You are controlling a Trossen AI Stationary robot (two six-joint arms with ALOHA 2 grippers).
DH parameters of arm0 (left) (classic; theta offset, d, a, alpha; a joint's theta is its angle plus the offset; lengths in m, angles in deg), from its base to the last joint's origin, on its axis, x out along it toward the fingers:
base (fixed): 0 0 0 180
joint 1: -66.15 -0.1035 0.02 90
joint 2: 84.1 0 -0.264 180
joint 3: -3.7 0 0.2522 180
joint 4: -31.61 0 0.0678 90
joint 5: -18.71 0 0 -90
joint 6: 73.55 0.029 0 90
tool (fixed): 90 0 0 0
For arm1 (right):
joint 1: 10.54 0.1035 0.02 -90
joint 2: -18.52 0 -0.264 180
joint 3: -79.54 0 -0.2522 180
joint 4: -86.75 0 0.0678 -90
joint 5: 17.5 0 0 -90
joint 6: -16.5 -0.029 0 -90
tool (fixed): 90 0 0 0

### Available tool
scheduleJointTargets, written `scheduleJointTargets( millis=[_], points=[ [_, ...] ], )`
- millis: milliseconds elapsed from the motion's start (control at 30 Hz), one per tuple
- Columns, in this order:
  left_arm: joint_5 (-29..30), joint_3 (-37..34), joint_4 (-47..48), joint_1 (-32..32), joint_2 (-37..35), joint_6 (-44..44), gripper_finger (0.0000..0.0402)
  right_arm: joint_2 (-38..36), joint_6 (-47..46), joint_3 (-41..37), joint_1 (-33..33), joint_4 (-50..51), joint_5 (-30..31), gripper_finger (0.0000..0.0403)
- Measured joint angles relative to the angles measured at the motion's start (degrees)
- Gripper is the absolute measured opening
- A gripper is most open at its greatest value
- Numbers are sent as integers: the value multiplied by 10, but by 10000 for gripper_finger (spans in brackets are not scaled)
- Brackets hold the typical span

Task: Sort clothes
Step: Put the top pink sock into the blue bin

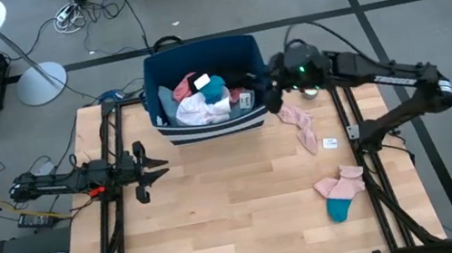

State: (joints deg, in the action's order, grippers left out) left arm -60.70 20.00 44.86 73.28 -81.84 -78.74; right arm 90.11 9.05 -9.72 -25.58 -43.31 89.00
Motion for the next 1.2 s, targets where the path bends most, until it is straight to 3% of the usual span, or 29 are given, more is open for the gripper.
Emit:
scheduleJointTargets(
  millis=[267, 533, 933, 1200],
  points=[
    [0, 0, 0, 0, 0, 0, 115, -146, -112, -214, 30, -57, 25, 184],
    [-3, 0, 0, 0, 0, 0, 115, -245, -232, -385, 68, -72, 96, 181],
    [-2, 0, 0, 0, 0, 0, 115, -285, -467, -548, 157, -75, 212, 172],
    [-2, 0, 0, 0, 0, 0, 115, -285, -615, -624, 219, -80, 228, 171]
  ],
)
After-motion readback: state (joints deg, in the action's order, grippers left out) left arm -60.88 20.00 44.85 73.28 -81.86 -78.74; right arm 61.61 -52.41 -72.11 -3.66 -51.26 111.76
